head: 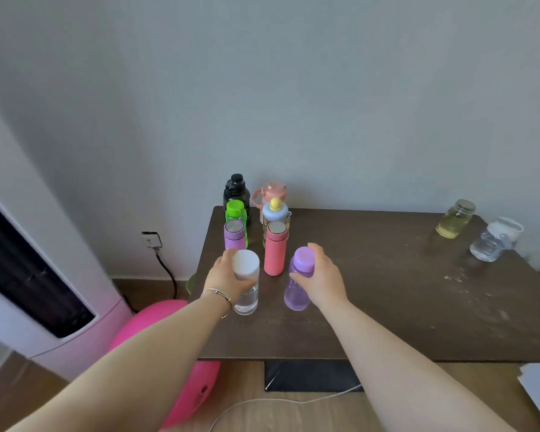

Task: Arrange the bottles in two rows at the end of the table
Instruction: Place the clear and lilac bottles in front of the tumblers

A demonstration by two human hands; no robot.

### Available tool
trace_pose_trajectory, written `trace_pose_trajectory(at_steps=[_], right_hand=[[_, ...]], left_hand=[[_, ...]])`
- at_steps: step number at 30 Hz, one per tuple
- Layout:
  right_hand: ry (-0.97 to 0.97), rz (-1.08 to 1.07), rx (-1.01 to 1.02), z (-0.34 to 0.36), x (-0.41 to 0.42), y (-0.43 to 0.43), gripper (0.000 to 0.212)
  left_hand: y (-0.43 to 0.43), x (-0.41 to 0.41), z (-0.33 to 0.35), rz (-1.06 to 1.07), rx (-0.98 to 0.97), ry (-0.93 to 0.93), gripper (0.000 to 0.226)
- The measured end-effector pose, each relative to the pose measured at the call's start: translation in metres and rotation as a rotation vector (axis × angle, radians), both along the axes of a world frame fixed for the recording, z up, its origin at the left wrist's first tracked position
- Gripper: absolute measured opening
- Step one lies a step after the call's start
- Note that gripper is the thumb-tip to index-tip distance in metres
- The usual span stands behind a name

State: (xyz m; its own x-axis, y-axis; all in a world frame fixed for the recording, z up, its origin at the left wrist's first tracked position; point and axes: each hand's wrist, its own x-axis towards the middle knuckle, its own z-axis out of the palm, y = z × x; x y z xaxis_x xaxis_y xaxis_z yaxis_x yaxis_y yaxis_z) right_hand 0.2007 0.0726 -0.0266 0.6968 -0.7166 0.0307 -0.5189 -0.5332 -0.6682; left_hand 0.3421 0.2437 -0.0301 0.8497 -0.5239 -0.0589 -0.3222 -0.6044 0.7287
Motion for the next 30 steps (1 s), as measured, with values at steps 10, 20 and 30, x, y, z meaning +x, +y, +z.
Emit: trace_pose_trajectory(at_steps=[10,20,30], right_hand=[[0.061,0.134,-0.002,-0.023,0.049,0.013,0.075],[0.069,0.115,0.011,-0.040,0.067,0.004,0.074],[0.125,0.104,0.032,-0.049,0.072,0.006,0.082]], left_hand=[[0.009,0.035,-0.014,0.117,0.040,0.014,0.070],[-0.012,0.055,-0.028,0.055,0.051,0.030,0.073],[-0.013,0.063,-0.033,-0.002,0.106,0.006,0.080]])
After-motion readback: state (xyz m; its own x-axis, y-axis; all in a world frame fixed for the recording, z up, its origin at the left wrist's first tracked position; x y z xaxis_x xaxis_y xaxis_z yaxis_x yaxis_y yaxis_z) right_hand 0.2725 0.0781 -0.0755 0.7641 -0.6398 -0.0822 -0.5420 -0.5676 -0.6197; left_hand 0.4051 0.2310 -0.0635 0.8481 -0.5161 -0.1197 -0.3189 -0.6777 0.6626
